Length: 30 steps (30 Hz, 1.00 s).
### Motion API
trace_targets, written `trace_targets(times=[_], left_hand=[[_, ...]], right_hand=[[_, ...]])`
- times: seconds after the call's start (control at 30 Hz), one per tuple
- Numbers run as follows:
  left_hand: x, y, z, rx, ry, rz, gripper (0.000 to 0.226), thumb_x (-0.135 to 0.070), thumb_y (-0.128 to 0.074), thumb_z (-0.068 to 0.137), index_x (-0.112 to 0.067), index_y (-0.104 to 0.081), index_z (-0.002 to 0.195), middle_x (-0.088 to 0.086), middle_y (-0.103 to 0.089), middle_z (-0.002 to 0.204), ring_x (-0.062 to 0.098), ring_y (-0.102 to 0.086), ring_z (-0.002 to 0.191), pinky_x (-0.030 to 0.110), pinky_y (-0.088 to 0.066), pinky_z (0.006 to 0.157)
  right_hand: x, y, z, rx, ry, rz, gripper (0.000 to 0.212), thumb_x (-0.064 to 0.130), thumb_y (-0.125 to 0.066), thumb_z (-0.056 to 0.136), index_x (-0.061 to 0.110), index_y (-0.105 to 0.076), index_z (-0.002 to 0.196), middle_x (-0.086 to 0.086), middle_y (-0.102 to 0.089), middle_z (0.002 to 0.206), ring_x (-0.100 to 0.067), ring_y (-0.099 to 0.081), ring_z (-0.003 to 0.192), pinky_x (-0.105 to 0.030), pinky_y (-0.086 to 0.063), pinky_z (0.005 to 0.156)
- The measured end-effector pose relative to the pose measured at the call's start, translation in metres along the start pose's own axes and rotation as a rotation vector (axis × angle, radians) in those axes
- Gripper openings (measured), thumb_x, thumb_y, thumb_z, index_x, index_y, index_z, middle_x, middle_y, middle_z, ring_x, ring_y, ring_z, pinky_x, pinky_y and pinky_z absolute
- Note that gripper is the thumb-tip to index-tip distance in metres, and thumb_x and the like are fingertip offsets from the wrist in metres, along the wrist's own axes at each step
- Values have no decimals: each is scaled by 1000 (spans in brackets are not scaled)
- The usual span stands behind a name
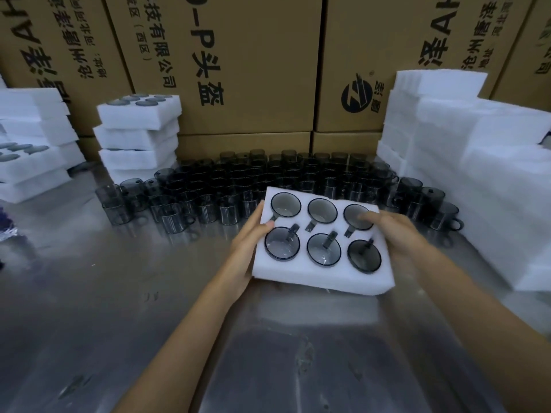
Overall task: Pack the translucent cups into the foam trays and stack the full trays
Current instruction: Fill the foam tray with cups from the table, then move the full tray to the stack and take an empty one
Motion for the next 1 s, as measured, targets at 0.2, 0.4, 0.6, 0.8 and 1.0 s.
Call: trace_targets(times=[0.2, 0.4, 0.6, 0.8, 1.0], left_hand=[[-14, 31, -3, -46, 62, -200, 45, -36, -65, 86, -22, -64, 129, 5, -72, 111, 23, -69, 97, 35, -57, 75], [-10, 68, 6, -62, 40, -502, 50, -51, -51, 92, -14, -70, 121, 15, -70, 117, 35, -67, 100, 46, -55, 79], [0, 79, 46, -24, 188, -472, 45, -36, -50, 87, -1, -77, 95, 19, -73, 92, 32, -73, 80, 32, -59, 54], [-3, 99, 80, 234, 396, -266, 42, -28, -49, 91, 4, -75, 92, 17, -73, 81, 30, -72, 87, 29, -59, 61], [8, 115, 99, 497, 459, -139, 40, -36, -59, 92, -1, -76, 99, 17, -76, 95, 26, -73, 94, 28, -60, 71]], right_hand=[[7, -16, -4, 335, -20, -59, 54, 49, -76, 70, 20, -73, 116, -18, -71, 118, -35, -67, 105, -49, -51, 102], [18, -47, -10, 453, -45, 12, 52, 46, -68, 85, 14, -66, 126, -23, -62, 118, -34, -54, 104, -63, -36, 108], [74, -128, -3, 363, -44, 393, 35, 36, -57, 89, 22, -68, 119, -2, -74, 107, -17, -67, 88, -28, -55, 71], [142, -241, 25, 369, -30, 552, 36, 37, -61, 86, 21, -61, 118, -11, -64, 123, -27, -63, 107, -33, -60, 68], [188, -350, 64, 427, -47, 560, 33, 37, -66, 88, 18, -54, 112, -11, -57, 109, -25, -58, 95, -39, -61, 77]])
Point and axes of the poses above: each hand's wrist, its own z-axis towards the middle knuckle, its own y-axis out of the back of the hand, x = y × z, the point moved 2 cm from there along z, towards the middle knuckle
